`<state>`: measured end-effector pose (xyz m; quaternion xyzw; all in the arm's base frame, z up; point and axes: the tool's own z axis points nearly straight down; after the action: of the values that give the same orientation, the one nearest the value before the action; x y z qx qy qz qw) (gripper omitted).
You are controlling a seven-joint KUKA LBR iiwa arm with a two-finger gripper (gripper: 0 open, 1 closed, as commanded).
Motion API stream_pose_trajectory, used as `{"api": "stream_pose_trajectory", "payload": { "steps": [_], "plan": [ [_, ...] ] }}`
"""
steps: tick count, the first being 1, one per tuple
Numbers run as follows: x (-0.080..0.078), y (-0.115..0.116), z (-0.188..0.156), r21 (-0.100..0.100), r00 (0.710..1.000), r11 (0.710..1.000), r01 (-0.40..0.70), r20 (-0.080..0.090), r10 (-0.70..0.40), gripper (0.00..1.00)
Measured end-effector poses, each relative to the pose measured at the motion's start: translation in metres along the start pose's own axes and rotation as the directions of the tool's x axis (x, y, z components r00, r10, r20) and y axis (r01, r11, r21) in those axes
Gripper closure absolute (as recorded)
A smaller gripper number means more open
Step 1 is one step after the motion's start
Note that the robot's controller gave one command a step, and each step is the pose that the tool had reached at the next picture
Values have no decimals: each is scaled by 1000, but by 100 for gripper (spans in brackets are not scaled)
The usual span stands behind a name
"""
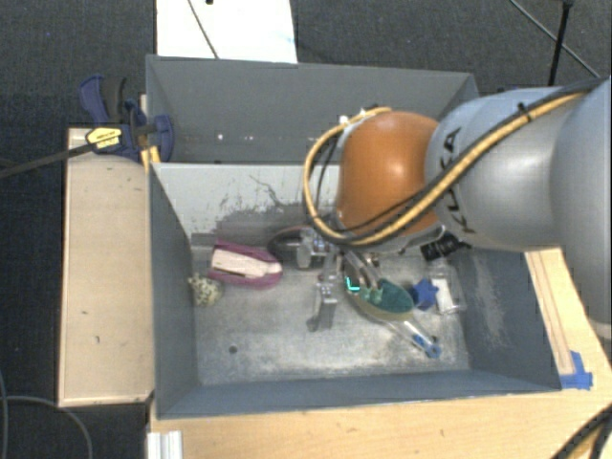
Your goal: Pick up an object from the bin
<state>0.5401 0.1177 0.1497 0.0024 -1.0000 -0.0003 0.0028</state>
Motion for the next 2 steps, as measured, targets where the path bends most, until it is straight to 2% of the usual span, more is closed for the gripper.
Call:
{"api": "stream_pose_trajectory", "payload": {
  "steps": [1, 2],
  "plan": [
    [-43, 46, 18, -2, 999, 999, 43, 11, -43, 0],
    [-53, 9, 68, 0, 994, 994, 112, 8, -112, 0]
  ]
}}
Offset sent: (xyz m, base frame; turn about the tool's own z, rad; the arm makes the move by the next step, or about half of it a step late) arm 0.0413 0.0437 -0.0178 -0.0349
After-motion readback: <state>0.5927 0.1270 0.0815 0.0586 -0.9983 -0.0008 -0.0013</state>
